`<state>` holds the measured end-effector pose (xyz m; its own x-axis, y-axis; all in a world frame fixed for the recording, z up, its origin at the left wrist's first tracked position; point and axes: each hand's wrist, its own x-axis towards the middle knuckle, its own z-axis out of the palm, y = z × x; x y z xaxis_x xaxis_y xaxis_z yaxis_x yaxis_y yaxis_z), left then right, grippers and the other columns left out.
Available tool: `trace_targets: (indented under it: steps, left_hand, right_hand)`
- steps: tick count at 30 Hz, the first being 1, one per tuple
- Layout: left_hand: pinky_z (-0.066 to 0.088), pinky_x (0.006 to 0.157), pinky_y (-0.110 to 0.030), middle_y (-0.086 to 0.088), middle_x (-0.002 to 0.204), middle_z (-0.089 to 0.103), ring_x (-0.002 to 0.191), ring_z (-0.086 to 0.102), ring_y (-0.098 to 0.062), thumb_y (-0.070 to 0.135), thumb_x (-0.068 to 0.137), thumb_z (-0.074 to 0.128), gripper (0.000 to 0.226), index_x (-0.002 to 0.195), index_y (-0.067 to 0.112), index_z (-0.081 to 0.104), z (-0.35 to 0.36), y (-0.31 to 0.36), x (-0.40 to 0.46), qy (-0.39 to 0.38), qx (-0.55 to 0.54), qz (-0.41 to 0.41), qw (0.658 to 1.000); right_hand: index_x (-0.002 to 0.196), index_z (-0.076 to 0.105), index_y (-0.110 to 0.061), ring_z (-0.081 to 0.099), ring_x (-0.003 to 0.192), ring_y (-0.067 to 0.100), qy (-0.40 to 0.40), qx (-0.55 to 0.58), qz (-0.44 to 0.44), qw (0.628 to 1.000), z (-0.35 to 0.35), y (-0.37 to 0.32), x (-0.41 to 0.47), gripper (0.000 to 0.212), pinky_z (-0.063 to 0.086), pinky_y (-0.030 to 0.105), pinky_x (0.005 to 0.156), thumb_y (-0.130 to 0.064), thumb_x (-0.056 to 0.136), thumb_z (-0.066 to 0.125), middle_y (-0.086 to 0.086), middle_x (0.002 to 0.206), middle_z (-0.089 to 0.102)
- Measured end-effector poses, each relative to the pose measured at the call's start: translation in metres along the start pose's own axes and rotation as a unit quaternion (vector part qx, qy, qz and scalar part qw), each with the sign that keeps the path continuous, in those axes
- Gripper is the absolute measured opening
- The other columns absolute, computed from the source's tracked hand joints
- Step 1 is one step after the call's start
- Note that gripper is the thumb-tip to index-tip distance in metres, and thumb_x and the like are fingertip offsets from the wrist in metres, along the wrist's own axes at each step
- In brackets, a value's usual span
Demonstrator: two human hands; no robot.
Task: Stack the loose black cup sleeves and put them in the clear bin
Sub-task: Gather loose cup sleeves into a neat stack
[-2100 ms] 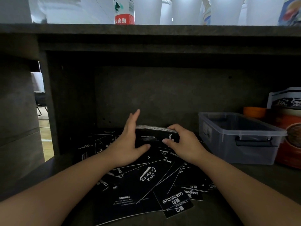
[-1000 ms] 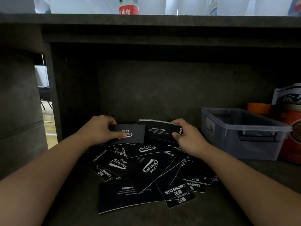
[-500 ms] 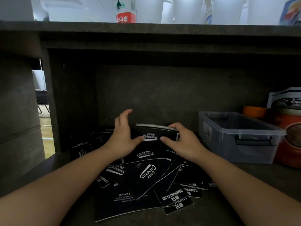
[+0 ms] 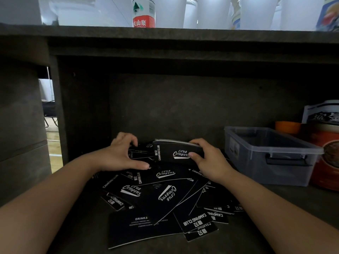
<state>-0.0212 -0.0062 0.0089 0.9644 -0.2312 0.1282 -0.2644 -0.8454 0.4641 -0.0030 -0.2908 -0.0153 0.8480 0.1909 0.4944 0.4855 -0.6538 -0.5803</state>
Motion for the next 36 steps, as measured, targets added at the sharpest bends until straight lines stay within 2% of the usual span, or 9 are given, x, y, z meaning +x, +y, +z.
trace_targets:
  steps: [6, 9, 12, 14, 18, 25, 30, 34, 36]
  left_hand:
    - [0.028, 0.112, -0.039, 0.021, 0.134, 0.023, 0.126, 0.022, -0.009, 0.093, 0.021, 0.063, 0.096, 0.107, 0.054, 0.045, 0.004, -0.001, -0.001, -0.156, 0.089, -0.001, 0.984]
    - [0.036, 0.104, -0.030, 0.023, 0.127, 0.039, 0.118, 0.036, -0.003, 0.079, 0.040, 0.074, 0.068, 0.097, 0.047, 0.057, 0.006, 0.000, 0.001, -0.103, 0.045, 0.016, 0.994]
    - [0.050, 0.078, -0.022, 0.010, 0.098, 0.065, 0.089, 0.060, -0.003, 0.039, 0.066, 0.086, 0.029, 0.083, 0.032, 0.064, 0.011, 0.001, 0.006, -0.012, -0.076, 0.050, 0.996]
    - [0.049, 0.066, -0.015, 0.005, 0.079, 0.069, 0.073, 0.063, -0.003, 0.023, 0.072, 0.084, 0.020, 0.081, 0.020, 0.066, 0.014, 0.003, 0.009, 0.063, -0.145, 0.065, 0.985]
    - [0.047, 0.059, -0.015, 0.007, 0.065, 0.068, 0.061, 0.062, -0.003, 0.017, 0.075, 0.082, 0.016, 0.079, 0.016, 0.066, 0.015, -0.001, 0.015, 0.178, -0.179, 0.058, 0.966]
    - [0.052, 0.072, -0.016, 0.007, 0.089, 0.069, 0.075, 0.068, -0.004, 0.010, 0.082, 0.075, 0.025, 0.088, 0.032, 0.065, 0.041, 0.015, 0.023, 0.252, -0.143, 0.091, 0.953]
    - [0.055, 0.073, -0.019, 0.005, 0.102, 0.059, 0.076, 0.068, -0.011, 0.008, 0.083, 0.074, 0.035, 0.104, 0.031, 0.057, 0.044, 0.024, 0.023, 0.217, -0.167, 0.094, 0.957]
    - [0.049, 0.083, -0.023, 0.002, 0.106, 0.064, 0.090, 0.064, -0.014, 0.023, 0.089, 0.069, 0.033, 0.120, 0.022, 0.057, 0.026, 0.003, 0.022, 0.198, -0.064, 0.008, 0.978]
    - [0.045, 0.095, -0.026, -0.004, 0.127, 0.059, 0.112, 0.058, -0.018, 0.044, 0.090, 0.064, 0.041, 0.125, 0.024, 0.058, 0.015, -0.013, 0.019, 0.134, 0.031, -0.071, 0.988]
  right_hand:
    - [0.125, 0.054, -0.027, 0.056, 0.103, 0.009, -0.003, 0.004, 0.017, 1.000, 0.001, 0.002, 0.002, 0.032, 0.041, 0.021, 0.087, -0.027, 0.094, 0.059, -0.006, 0.113, 0.063]
    - [0.125, 0.054, -0.026, 0.055, 0.102, 0.008, 0.000, 0.002, 0.016, 1.000, 0.001, 0.003, 0.002, 0.032, 0.039, 0.019, 0.086, -0.026, 0.094, 0.059, -0.006, 0.112, 0.062]
    - [0.125, 0.055, -0.024, 0.053, 0.096, 0.006, 0.000, -0.005, 0.008, 1.000, 0.000, 0.002, 0.001, 0.030, 0.037, 0.017, 0.079, -0.026, 0.095, 0.058, -0.009, 0.105, 0.060]
    - [0.124, 0.055, -0.024, 0.054, 0.092, 0.006, -0.001, 0.002, 0.008, 1.000, 0.000, 0.002, 0.001, 0.028, 0.038, 0.016, 0.072, -0.028, 0.097, 0.054, -0.009, 0.103, 0.060]
    - [0.124, 0.056, -0.024, 0.055, 0.101, 0.007, 0.000, 0.037, 0.022, 0.999, 0.000, 0.001, 0.000, 0.029, 0.038, 0.019, 0.082, -0.035, 0.101, 0.042, -0.007, 0.111, 0.062]
    - [0.123, 0.056, -0.024, 0.057, 0.103, 0.004, -0.006, 0.033, 0.008, 0.999, -0.001, -0.001, -0.002, 0.037, 0.044, 0.022, 0.090, -0.045, 0.092, 0.055, -0.011, 0.111, 0.063]
    - [0.116, 0.062, -0.026, 0.059, 0.091, -0.003, 0.020, 0.017, -0.004, 1.000, -0.002, 0.002, 0.000, 0.027, 0.040, 0.004, 0.074, -0.033, 0.091, 0.063, -0.015, 0.100, 0.065]
    - [0.109, 0.068, -0.029, 0.060, 0.089, -0.004, 0.048, 0.022, -0.016, 0.998, -0.001, 0.003, 0.001, 0.023, 0.038, -0.002, 0.072, -0.030, 0.087, 0.069, -0.016, 0.095, 0.068]
    - [0.109, 0.068, -0.029, 0.061, 0.091, -0.002, 0.047, 0.025, -0.014, 0.998, -0.001, 0.003, 0.001, 0.022, 0.043, 0.005, 0.079, -0.030, 0.086, 0.069, -0.015, 0.096, 0.069]
